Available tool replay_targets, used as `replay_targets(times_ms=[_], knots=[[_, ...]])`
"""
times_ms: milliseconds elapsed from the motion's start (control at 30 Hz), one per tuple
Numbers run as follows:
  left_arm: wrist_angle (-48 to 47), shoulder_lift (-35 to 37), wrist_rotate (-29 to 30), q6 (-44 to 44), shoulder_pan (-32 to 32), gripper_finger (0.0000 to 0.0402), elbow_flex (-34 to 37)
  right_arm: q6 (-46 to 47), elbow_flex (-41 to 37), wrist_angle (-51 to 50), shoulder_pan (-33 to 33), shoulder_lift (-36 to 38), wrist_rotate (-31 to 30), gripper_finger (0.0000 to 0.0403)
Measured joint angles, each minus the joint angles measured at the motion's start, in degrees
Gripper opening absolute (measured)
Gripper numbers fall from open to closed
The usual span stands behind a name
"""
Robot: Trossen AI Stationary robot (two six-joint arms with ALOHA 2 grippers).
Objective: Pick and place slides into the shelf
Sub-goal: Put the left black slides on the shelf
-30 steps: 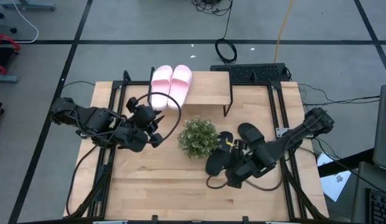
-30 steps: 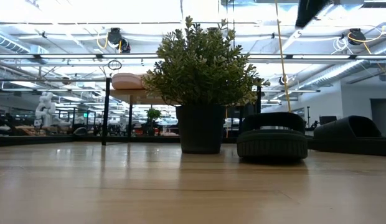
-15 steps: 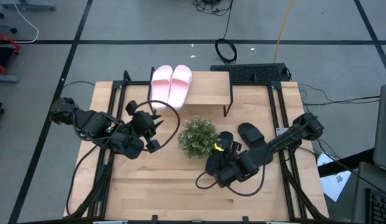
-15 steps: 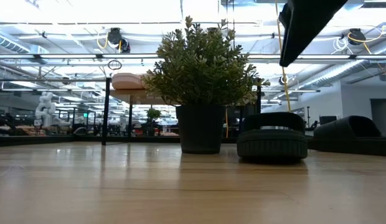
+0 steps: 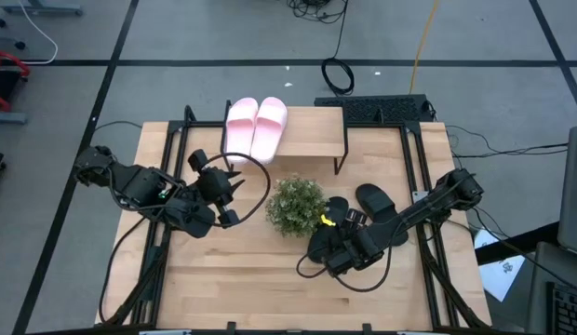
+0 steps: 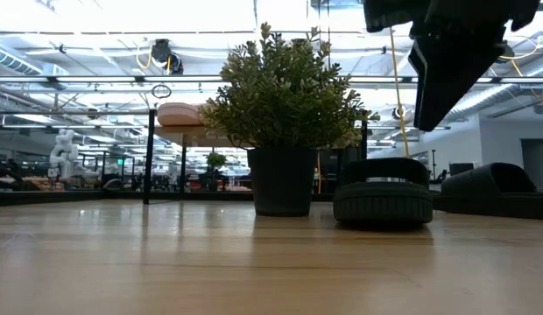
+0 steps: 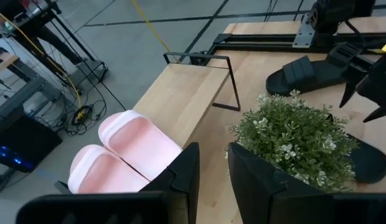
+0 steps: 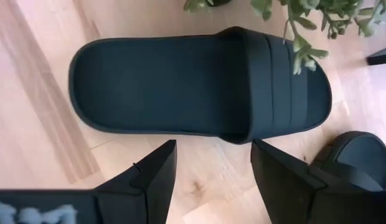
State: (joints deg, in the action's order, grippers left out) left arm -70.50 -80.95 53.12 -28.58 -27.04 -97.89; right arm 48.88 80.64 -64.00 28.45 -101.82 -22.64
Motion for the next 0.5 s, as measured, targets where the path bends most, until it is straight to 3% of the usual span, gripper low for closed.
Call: replay_targets(times_ms=[500], knots=[[0.00,0.00,0.03,0.39,0.01,0.0085,0.00,1.61,-4.81,1.13,-1.90,0.04,-4.38,0.0196]])
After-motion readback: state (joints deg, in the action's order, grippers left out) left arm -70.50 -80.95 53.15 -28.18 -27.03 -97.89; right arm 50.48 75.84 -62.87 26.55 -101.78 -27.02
